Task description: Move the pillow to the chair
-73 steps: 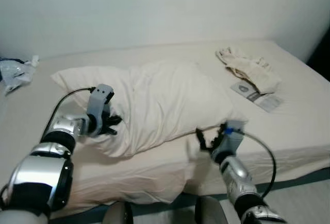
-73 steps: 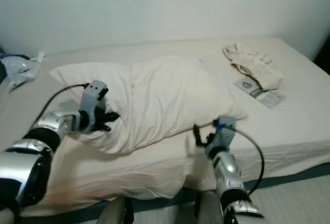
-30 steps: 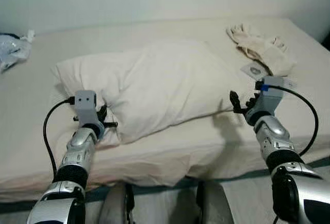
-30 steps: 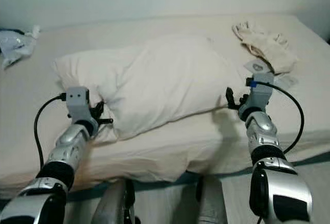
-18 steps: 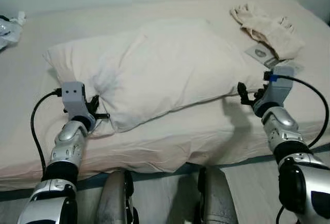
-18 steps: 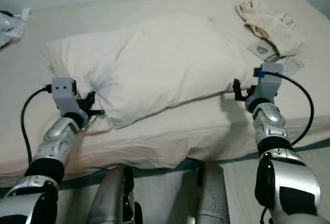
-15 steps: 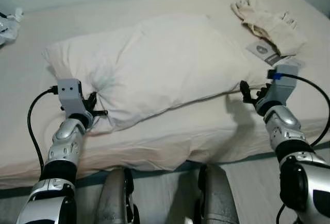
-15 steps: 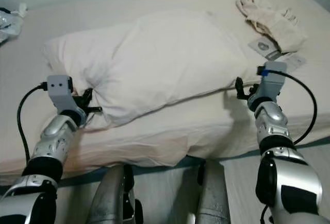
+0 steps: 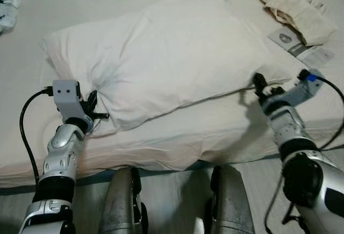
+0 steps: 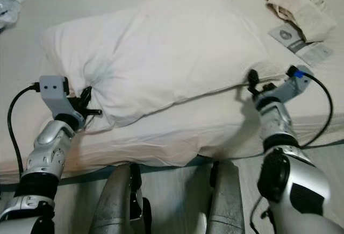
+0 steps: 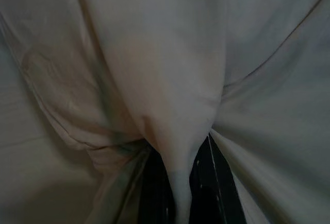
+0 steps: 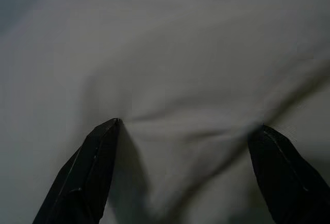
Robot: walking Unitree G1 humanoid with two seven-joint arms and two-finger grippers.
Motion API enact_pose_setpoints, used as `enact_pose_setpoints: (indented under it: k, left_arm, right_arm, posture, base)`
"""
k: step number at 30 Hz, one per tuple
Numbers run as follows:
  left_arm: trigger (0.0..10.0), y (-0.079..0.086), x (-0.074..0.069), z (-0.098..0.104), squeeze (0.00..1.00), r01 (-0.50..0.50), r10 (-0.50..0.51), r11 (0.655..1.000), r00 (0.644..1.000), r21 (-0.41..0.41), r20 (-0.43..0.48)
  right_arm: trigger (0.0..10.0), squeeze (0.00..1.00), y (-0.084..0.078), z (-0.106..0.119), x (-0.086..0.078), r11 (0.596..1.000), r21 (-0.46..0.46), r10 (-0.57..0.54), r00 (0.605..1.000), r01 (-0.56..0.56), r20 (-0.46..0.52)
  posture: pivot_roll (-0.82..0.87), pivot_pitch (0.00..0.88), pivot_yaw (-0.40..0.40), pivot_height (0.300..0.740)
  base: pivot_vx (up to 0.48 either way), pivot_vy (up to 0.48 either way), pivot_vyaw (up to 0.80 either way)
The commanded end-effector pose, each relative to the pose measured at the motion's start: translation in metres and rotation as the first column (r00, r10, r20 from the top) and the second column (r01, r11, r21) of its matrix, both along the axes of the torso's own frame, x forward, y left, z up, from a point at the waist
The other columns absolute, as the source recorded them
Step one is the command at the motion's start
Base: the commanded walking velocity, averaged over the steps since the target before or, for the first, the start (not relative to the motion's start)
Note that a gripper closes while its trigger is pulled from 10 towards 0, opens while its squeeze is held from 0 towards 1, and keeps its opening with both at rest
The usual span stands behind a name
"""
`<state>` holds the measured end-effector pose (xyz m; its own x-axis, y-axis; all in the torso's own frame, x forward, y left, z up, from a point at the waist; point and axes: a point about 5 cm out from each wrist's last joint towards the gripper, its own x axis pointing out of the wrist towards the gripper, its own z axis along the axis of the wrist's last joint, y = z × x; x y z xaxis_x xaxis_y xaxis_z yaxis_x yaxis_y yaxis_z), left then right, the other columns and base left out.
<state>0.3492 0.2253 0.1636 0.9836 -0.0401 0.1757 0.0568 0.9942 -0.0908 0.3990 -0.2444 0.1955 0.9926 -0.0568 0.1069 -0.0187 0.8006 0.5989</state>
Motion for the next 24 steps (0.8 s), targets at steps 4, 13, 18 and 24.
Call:
enact_pose_setpoints:
  k: [4, 13, 18, 24]
  left_arm:
    - [10.0, 0.001, -0.004, -0.014, 0.0, -0.025, 0.023, 0.999, 0.998, -0.023, -0.067]
    - [10.0, -0.005, -0.005, -0.015, 0.0, -0.027, 0.024, 0.999, 0.997, -0.029, -0.078]
    - [10.0, -0.006, -0.005, -0.015, 0.0, -0.024, 0.022, 0.999, 0.996, -0.026, -0.082]
    - [10.0, -0.008, -0.004, -0.016, 0.0, -0.021, 0.019, 0.999, 0.996, -0.025, -0.091]
  right_arm:
    - [10.0, 0.0, 0.025, 0.007, 0.007, 0.994, -0.009, 0.109, 0.994, -0.108, 0.03]
    - [6.9, 0.0, 0.032, 0.015, 0.011, 0.992, 0.0, 0.122, 0.991, -0.123, 0.054]
    - [0.0, 0.0, 0.028, 0.013, 0.009, 0.993, 0.011, 0.116, 0.992, -0.116, 0.051]
    - [0.0, 0.0, 0.021, 0.011, 0.007, 0.994, 0.001, 0.109, 0.993, -0.109, 0.048]
  posture:
    - [0.16, 0.451, 0.058, 0.566]
    - [0.16, 0.445, 0.054, 0.566]
    - [0.15, 0.443, 0.055, 0.566]
    - [0.15, 0.434, 0.06, 0.566]
  base:
    - [0.0, 0.0, 0.0]
    - [0.0, 0.0, 0.0]
    - [0.0, 0.0, 0.0]
    - [0.0, 0.0, 0.0]
